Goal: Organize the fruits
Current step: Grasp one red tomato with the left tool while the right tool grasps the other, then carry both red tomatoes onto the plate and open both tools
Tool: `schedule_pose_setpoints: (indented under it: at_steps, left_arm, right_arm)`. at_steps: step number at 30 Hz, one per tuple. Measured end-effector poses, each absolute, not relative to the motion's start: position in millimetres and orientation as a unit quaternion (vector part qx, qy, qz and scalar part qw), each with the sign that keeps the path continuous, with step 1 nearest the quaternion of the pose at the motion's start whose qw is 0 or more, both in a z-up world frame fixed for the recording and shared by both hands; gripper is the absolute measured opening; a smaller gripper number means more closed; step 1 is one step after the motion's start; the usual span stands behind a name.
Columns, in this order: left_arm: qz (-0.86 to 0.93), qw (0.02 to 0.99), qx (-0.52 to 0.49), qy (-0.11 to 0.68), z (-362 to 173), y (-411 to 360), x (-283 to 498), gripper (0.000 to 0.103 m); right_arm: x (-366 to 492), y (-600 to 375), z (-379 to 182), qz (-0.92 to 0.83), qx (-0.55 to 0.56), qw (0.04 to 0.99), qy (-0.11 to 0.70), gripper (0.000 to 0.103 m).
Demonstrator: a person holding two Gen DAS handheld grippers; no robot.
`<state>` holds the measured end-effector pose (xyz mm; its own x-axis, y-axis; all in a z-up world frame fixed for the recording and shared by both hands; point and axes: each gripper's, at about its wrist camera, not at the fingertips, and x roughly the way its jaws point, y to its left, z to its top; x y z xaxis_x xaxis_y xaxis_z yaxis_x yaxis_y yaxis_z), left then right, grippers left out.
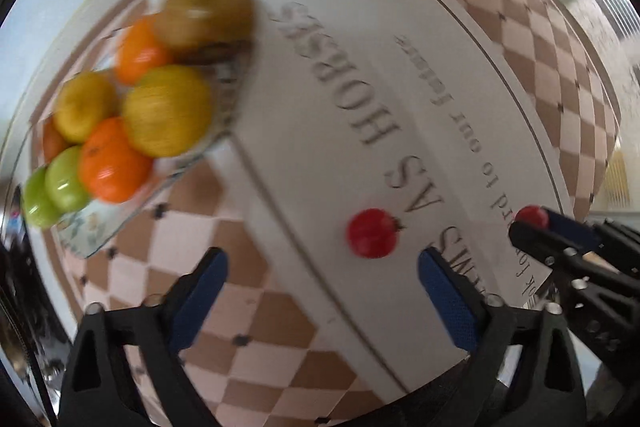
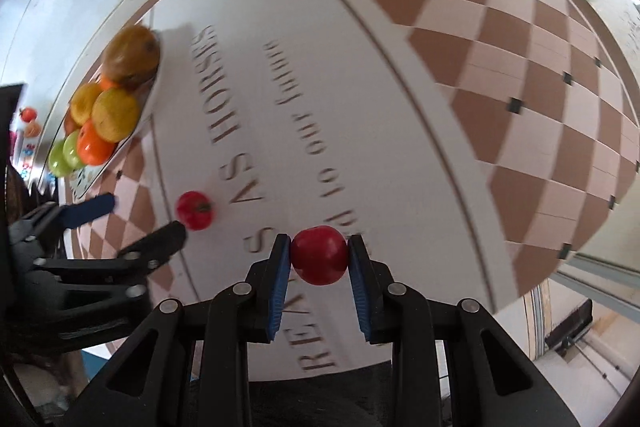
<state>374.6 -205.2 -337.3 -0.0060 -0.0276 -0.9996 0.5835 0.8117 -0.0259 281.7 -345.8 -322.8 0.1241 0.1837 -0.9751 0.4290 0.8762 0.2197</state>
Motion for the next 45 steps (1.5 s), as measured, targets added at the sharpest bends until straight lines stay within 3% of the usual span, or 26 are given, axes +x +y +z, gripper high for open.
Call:
schedule_pose_setpoints:
  at_steps: [1, 3, 4, 6, 9, 20, 28, 35, 45]
  left_arm:
    - [-0.230, 0.670, 0.208, 0.674, -342, -210, 374, 0.083]
    - [-0.239, 0.665, 0.206, 0.677, -350, -219, 374, 0.066]
    - [-0.241, 0.663, 0.203, 0.679, -352, -222, 375, 0.063]
    - [-0.246, 0.661, 0.197, 0.681, -356, -226, 376, 0.045]
    - [-0.250, 0.658, 0.190, 0.684, -359, -229, 378, 0.031]
    - [-0.232, 0.690, 0.118, 0.675, -321, -199, 394, 0.029]
    - [-0.154, 0.721, -0.060, 0.672, -269, -78, 433, 0.029]
    - [-0.073, 0.696, -0.207, 0.683, -287, 21, 464, 0.029]
    - [-0.035, 0.668, -0.254, 0.699, -313, 70, 491, 0.030]
  right_arm:
    - [280, -350, -323, -0.089, 0.236, 0.711, 0.656, 0.031]
    - [278, -356, -323, -0.094, 0.239, 0.709, 0.656, 0.031]
    - [278, -358, -323, -0.096, 0.240, 0.709, 0.657, 0.031]
    - [281, -363, -321, -0.098, 0.240, 0.707, 0.658, 0.031]
    - [280, -368, -319, -0.097, 0.238, 0.706, 0.660, 0.031]
    - [310, -347, -287, -0.049, 0.212, 0.728, 0.650, 0.031]
    - [373, -260, -285, 0.094, 0.242, 0.724, 0.639, 0.031]
    - [430, -185, -322, 0.173, 0.325, 0.677, 0.638, 0.031]
    - [464, -118, -331, 0.192, 0.217, 0.720, 0.631, 0.032]
